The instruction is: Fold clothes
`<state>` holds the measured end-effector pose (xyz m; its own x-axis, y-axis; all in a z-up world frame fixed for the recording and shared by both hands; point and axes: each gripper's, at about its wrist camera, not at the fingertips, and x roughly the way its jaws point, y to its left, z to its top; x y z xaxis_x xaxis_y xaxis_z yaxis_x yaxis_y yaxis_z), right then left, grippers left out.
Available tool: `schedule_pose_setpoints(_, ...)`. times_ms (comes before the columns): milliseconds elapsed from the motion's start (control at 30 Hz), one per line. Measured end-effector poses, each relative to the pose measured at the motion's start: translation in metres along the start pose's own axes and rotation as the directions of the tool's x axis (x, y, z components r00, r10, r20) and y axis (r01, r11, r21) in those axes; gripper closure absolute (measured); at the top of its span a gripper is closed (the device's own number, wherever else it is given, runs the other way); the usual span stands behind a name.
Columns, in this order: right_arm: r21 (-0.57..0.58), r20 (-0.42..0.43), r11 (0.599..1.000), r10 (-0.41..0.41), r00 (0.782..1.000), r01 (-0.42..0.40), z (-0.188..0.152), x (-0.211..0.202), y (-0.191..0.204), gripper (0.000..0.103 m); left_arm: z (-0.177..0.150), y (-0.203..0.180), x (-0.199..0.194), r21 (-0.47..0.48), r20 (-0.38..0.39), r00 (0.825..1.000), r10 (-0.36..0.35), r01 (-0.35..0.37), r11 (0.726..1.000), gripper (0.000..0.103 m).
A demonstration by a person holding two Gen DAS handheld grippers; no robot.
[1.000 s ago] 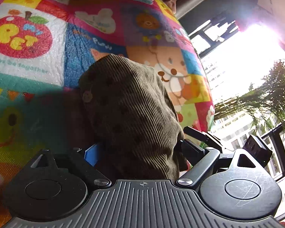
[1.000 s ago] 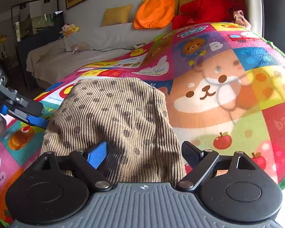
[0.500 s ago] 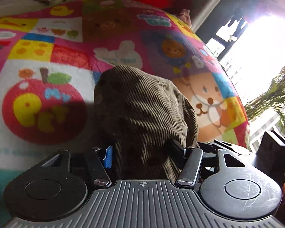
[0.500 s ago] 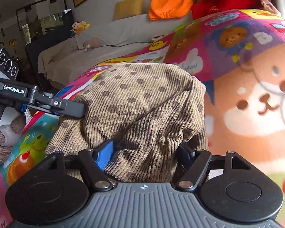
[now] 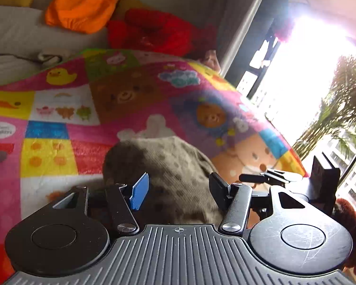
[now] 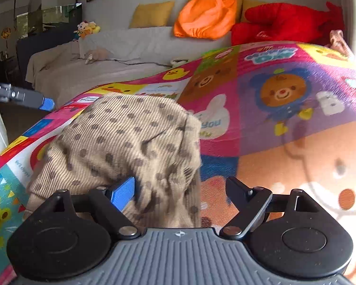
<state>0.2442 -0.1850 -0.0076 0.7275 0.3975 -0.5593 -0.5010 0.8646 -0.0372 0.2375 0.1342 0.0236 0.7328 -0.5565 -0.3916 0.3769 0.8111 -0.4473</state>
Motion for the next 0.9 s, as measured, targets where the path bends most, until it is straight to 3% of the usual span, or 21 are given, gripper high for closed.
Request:
schedule_pose_setpoints(67, -0.021, 0.053, 1.0, -0.007, 0.999, 0.009, 0.009, -0.013, 0.004, 0.02, 0.012, 0.007, 0.024, -0.027, -0.02, 1.0, -0.009, 0.008, 1.0, 0.043)
schedule_pose_setpoints(167, -0.046, 0.099, 0.994, 0.104, 0.99, -0.1, 0.023, -0.018, 0.023, 0.02, 0.022, 0.016, 0.071, -0.071, -0.097, 0.995, -0.021, 0.014, 0.997, 0.043)
schedule_pose_setpoints(233, -0.09, 0.077, 0.982, 0.17, 0.982, -0.163, 0.026, -0.006, 0.039, 0.02, 0.025, 0.02, 0.104, -0.089, -0.166, 0.986, -0.022, 0.007, 0.996, 0.043)
schedule_pose_setpoints(333, -0.179, 0.006, 0.976, 0.124, 0.992, -0.12, 0.012, 0.026, 0.052, 0.02, 0.029, 0.016, 0.142, -0.062, -0.225, 0.974, 0.008, -0.023, 0.998, 0.047)
schedule_pose_setpoints(400, -0.215, -0.01, 0.973, 0.085, 0.996, -0.085, 0.001, 0.043, 0.051, 0.014, 0.031, 0.009, 0.156, -0.013, -0.258, 0.965, 0.042, -0.047, 0.999, 0.047)
schedule_pose_setpoints(433, -0.213, -0.008, 0.974, 0.076, 0.997, -0.076, -0.004, 0.048, 0.047, 0.007, 0.031, 0.006, 0.159, 0.012, -0.269, 0.961, 0.056, -0.055, 0.998, 0.047)
schedule_pose_setpoints(600, 0.001, -0.013, 0.99, 0.141, 0.99, -0.141, 0.007, 0.032, 0.012, 0.006, 0.025, 0.005, 0.155, 0.062, -0.269, 0.96, 0.072, -0.058, 0.996, 0.047)
schedule_pose_setpoints(667, 0.035, 0.019, 0.996, 0.087, 0.996, -0.088, 0.013, 0.023, 0.0, 0.006, 0.023, 0.004, 0.154, 0.074, -0.262, 0.962, 0.079, -0.061, 0.995, 0.046)
schedule_pose_setpoints(767, 0.044, 0.037, 0.997, -0.072, 0.997, 0.07, 0.02, 0.029, -0.011, 0.006, 0.022, -0.001, 0.156, 0.096, -0.258, 0.962, 0.09, -0.067, 0.993, 0.041)
schedule_pose_setpoints(900, -0.074, -0.046, 0.976, -0.208, 0.977, 0.205, 0.01, 0.072, -0.009, 0.006, 0.022, -0.005, 0.152, 0.121, -0.24, 0.965, 0.105, -0.078, 0.99, 0.041)
